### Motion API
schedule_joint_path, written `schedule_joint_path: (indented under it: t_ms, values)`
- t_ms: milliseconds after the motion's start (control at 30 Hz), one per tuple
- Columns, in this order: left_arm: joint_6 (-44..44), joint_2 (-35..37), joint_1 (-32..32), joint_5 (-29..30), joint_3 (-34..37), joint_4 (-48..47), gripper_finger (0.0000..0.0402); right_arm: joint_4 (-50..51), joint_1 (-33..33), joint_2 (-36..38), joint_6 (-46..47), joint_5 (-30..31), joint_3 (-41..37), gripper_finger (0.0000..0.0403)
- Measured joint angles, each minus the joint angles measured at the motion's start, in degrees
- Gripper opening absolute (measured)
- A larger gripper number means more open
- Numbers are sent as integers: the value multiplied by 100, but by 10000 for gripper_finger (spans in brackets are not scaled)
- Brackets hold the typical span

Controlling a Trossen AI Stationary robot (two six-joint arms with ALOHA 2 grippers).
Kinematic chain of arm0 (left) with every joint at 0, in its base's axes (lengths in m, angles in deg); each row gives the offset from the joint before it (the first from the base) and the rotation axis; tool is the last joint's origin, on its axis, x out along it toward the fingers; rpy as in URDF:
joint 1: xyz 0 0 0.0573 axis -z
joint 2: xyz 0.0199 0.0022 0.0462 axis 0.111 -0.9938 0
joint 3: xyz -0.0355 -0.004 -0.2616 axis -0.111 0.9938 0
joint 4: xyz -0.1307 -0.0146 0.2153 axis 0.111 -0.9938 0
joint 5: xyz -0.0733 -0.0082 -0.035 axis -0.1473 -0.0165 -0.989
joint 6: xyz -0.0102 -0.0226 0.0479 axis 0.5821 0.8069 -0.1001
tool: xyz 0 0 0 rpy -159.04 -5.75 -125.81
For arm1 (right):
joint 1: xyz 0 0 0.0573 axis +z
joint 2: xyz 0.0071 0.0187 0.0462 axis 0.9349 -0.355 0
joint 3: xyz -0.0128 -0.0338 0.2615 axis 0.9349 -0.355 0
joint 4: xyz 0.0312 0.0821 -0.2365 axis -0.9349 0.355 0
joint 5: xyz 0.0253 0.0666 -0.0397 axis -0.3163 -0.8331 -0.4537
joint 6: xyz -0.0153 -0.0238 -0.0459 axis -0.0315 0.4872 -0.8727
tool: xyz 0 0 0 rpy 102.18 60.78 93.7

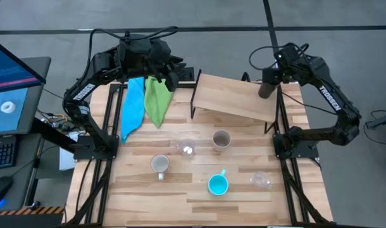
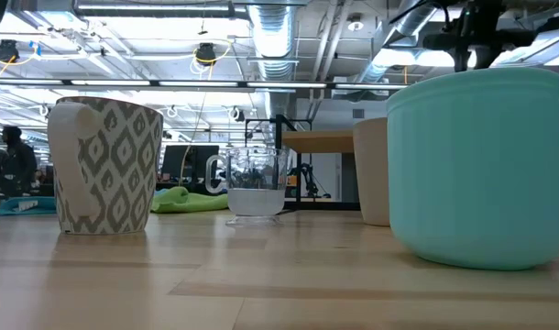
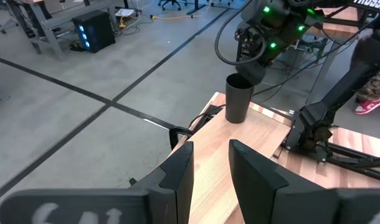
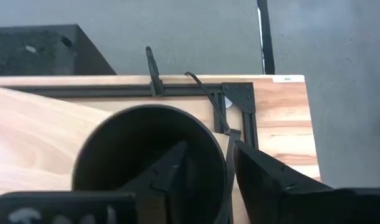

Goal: Stack small to large cups/mugs on shelf
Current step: Put the white cup on the shelf

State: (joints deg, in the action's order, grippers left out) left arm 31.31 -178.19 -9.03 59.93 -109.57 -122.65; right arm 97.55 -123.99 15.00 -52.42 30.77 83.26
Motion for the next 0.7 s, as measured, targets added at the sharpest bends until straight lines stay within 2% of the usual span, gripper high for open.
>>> schedule_joint_path:
  t_ms: [233,467,600,700]
  values:
    - [1,0,-1,-270,0,22,92,-198,0,192,-4,21,426,166]
    - [-122,-68,90,-1428,2,-3,92,-123,44,435,-270,-640,1417,161]
    - [255,-206,283,-1514,261,-317,92,4,323,644,-304,-711,1969,160]
    - [630,-392,468,-1366,558,-467,92,97,584,831,-304,-727,2260,160]
